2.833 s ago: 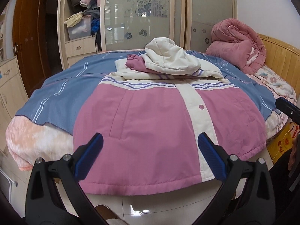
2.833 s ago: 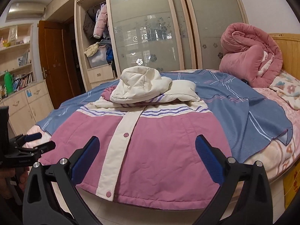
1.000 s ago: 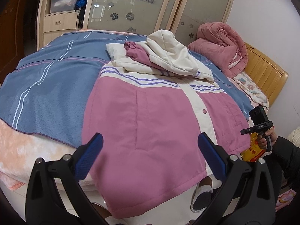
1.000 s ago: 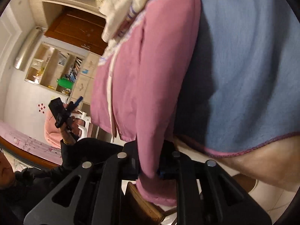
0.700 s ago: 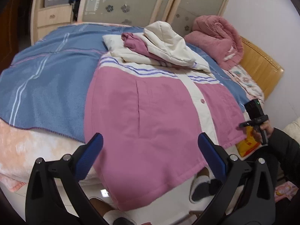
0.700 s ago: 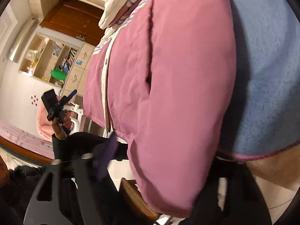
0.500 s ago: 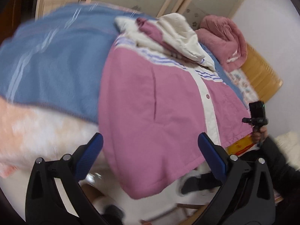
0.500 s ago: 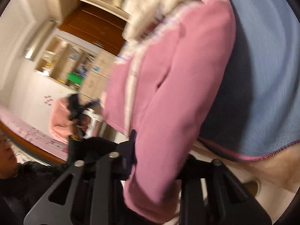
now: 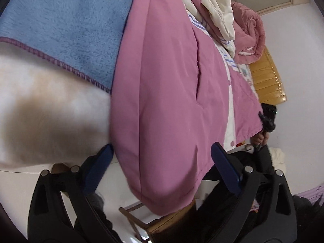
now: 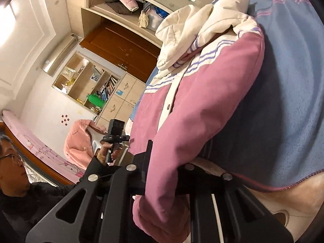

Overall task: Fold large clothes
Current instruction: 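Grasp the hem with the left gripper while the right gripper holds the hem, then lift the pink hem with both grippers and carry it over the folded hood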

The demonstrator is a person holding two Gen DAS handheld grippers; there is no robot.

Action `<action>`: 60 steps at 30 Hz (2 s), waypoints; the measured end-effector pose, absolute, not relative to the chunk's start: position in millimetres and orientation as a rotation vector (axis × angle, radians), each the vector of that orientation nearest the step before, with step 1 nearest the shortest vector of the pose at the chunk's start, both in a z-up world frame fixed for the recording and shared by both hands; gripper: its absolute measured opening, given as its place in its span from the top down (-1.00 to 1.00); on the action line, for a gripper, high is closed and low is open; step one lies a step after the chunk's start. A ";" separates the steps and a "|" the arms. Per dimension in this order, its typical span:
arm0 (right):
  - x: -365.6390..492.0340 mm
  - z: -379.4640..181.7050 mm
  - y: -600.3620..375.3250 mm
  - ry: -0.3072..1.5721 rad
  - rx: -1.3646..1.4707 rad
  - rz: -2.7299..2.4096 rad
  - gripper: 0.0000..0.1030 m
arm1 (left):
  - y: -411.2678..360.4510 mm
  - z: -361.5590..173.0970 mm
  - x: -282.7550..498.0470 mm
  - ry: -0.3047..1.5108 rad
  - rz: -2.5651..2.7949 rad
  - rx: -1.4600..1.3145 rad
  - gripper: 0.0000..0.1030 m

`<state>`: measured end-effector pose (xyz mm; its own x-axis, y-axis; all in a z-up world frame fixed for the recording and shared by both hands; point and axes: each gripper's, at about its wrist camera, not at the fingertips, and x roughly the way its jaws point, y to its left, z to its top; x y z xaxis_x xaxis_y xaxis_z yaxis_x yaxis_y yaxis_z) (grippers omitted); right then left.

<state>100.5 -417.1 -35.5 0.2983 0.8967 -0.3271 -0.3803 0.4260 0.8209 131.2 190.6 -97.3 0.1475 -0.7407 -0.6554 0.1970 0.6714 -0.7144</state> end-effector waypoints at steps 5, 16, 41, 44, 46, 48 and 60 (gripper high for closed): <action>96.5 -38.8 -419.6 0.903 0.688 0.931 0.70 | 201.4 -98.7 129.9 1.257 -0.734 -0.552 0.12; 97.7 -35.1 -414.9 0.894 0.677 0.932 0.70 | 195.7 -48.6 106.7 1.064 -0.859 -0.545 0.81; 115.3 18.8 -419.0 0.503 0.786 0.929 0.71 | 168.5 28.9 120.3 0.596 -0.828 -0.621 0.84; 125.8 26.3 -422.6 0.445 0.826 0.929 0.71 | 166.8 38.8 128.7 0.544 -0.812 -0.629 0.84; 133.7 29.0 -423.5 0.416 0.847 0.933 0.71 | 165.7 43.3 135.6 0.526 -0.810 -0.634 0.84; 141.1 30.7 -423.5 0.405 0.862 0.940 0.71 | 165.2 46.2 143.5 0.519 -0.803 -0.643 0.84; 181.8 42.6 -439.7 0.315 0.952 0.951 0.71 | 190.9 47.4 181.5 0.435 -0.763 -0.784 0.84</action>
